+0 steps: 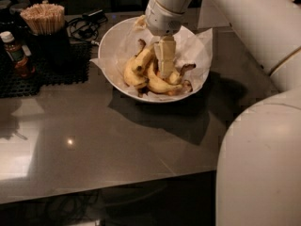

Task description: Pick banana from white bowl

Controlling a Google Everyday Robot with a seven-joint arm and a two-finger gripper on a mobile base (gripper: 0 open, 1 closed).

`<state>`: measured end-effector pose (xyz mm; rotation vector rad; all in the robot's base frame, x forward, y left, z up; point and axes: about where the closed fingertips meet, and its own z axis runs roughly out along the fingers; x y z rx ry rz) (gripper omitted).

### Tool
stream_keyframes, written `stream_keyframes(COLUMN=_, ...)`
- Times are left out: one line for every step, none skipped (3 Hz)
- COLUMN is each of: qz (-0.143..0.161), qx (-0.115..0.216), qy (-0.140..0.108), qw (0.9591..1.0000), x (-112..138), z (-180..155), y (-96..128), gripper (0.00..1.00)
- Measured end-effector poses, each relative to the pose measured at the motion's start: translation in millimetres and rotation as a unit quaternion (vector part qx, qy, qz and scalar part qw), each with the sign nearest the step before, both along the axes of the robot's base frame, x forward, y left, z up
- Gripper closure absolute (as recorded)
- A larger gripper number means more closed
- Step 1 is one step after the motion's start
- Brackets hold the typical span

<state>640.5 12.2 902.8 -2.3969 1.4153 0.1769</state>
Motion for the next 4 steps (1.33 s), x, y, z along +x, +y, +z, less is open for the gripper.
stream_keyframes(qz=0.021, qx=0.002, qy=-0.023, qw=0.9995, x=6.5, z=16.3, y=8.5, gripper=0.0)
stream_keyframes(qz=0.02, qx=0.005, qy=-0.026, qw=0.9994, x=9.3, z=15.4, y=11.1, gripper=0.0)
stream_keyframes(qz=0.027, qx=0.012, qy=-0.017, qw=0.9994, x=10.3, z=6.2, y=16.2, gripper=0.0)
stream_keyframes(qz=0.062, qx=0.016, qy=0.003, qw=0.998, x=7.4, z=-4.5, y=24.7, gripper=0.0)
